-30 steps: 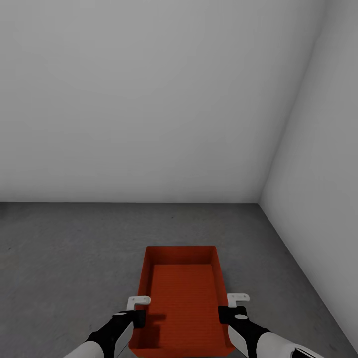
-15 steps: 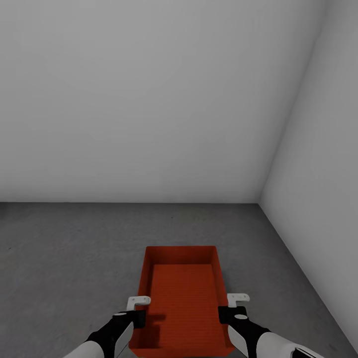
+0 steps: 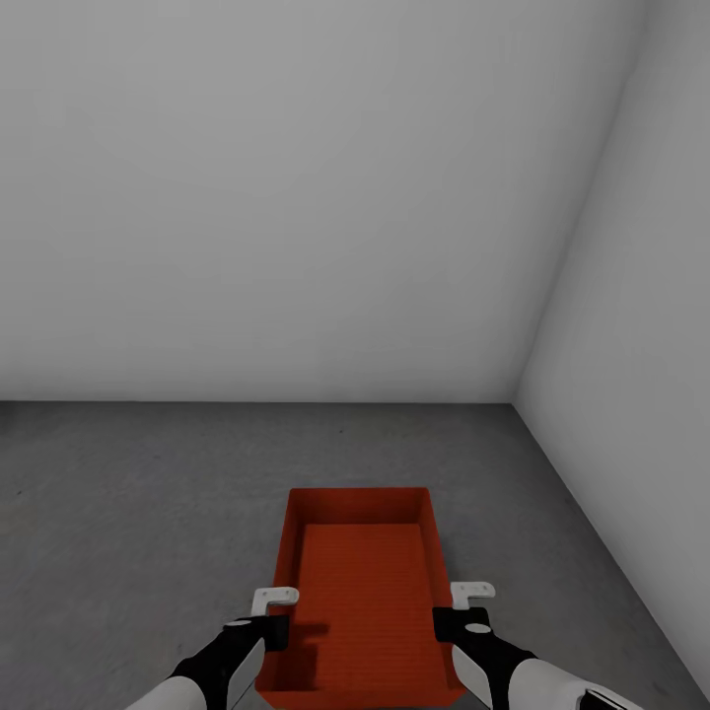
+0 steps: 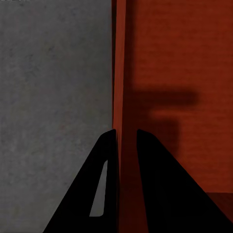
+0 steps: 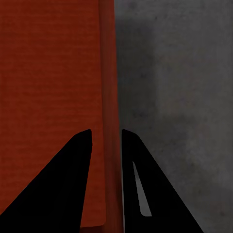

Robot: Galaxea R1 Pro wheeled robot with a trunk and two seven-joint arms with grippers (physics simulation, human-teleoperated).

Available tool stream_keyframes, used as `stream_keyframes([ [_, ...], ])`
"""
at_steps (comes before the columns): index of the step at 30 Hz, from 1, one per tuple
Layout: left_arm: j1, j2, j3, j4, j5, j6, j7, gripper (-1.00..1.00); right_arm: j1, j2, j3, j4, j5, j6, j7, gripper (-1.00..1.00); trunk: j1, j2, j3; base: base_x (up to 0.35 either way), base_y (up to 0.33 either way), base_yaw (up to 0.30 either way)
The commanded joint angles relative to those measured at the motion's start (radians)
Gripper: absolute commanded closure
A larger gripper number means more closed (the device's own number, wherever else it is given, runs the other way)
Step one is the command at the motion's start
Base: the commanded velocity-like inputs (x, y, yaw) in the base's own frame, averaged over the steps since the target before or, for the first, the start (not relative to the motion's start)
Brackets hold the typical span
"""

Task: Move the two storage containers from the living room to the garage. In the garage, place one container on the floor and stack the other container on top of it (either order is fine).

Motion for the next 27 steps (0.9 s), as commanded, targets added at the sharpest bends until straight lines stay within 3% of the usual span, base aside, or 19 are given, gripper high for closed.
stream_keyframes([
  [1, 0.000, 0.000, -0.023, -0.006, 0.017, 0.005, -0.001, 1.00, 0.000, 0.000, 0.028, 0.025, -0.026, -0.005, -0.006, 1.00, 0.000, 0.000, -0.001, 0.000, 0.000, 0.000],
  [19, 0.000, -0.002, -0.023, -0.005, 0.018, 0.010, -0.001, 1.00, 0.000, 0.000, 0.028, 0.025, -0.026, -0.005, -0.006, 1.00, 0.000, 0.000, -0.001, 0.000, 0.000, 0.000],
  [27, 0.000, -0.002, -0.023, -0.006, 0.018, 0.011, -0.001, 1.00, 0.000, 0.000, 0.028, 0.025, -0.026, -0.005, -0.006, 1.00, 0.031, -0.056, -0.026, 0.000, 0.000, 0.000],
])
